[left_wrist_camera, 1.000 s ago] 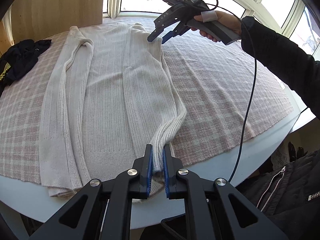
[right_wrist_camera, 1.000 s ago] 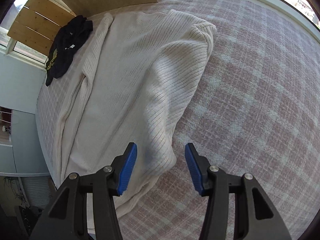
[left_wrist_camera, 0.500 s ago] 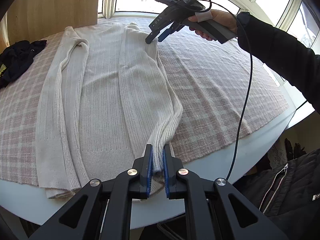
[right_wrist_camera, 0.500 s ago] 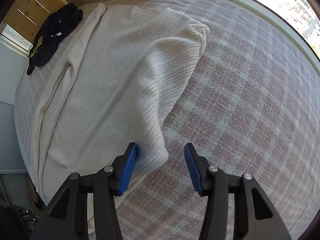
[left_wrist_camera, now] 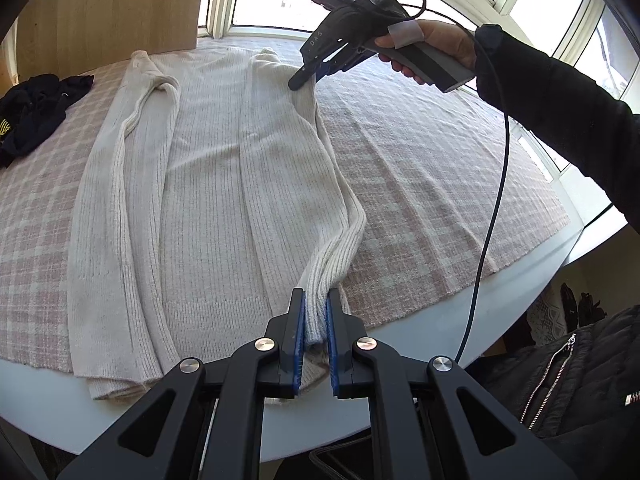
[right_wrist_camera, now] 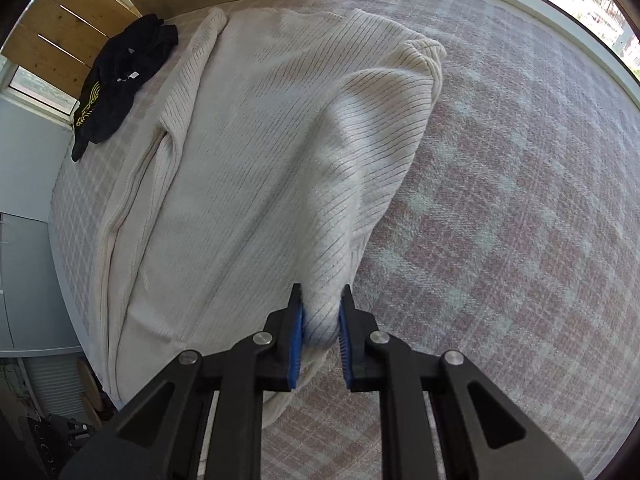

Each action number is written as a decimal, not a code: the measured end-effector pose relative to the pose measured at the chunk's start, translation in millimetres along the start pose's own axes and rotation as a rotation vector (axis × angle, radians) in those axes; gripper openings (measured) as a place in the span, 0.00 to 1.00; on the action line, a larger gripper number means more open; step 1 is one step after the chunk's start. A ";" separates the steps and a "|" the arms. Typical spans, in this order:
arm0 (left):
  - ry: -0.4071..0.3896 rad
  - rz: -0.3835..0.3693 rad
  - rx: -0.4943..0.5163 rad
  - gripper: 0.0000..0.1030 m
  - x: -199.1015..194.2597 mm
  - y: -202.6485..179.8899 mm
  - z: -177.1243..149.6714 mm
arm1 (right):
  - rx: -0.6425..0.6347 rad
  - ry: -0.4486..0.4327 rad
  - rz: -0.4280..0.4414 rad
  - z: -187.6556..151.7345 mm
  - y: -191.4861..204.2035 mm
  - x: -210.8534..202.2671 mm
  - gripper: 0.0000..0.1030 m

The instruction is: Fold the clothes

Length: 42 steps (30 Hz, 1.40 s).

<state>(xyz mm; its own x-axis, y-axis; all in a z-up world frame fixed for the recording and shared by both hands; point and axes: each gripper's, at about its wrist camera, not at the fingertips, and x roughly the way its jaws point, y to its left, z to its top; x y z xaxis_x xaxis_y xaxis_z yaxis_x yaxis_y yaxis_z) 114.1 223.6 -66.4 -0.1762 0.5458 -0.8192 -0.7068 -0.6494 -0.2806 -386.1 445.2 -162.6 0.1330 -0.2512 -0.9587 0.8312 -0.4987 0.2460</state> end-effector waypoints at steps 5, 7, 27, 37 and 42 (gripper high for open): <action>-0.036 -0.031 -0.074 0.09 -7.9 19.6 -6.9 | 0.005 0.004 0.009 10.8 10.5 -1.4 0.14; -0.051 -0.047 -0.114 0.09 -11.0 29.5 -10.7 | -0.011 0.014 -0.014 19.9 22.1 -0.9 0.14; -0.024 -0.113 -0.303 0.09 -2.7 86.3 -53.1 | -0.244 0.190 -0.316 129.1 137.6 92.4 0.33; 0.013 -0.129 -0.292 0.09 8.7 87.5 -52.7 | -0.196 0.074 -0.158 66.7 118.8 26.0 0.47; 0.023 -0.128 -0.294 0.09 1.8 90.8 -52.0 | -0.283 0.166 -0.136 17.7 145.5 58.9 0.47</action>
<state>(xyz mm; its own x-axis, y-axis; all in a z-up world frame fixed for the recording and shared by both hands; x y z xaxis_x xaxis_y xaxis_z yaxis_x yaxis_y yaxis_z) 85.3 138.1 -119.4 -0.0808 0.6227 -0.7783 -0.4934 -0.7034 -0.5116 -266.9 343.2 -180.7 0.0777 -0.0488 -0.9958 0.9609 -0.2624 0.0878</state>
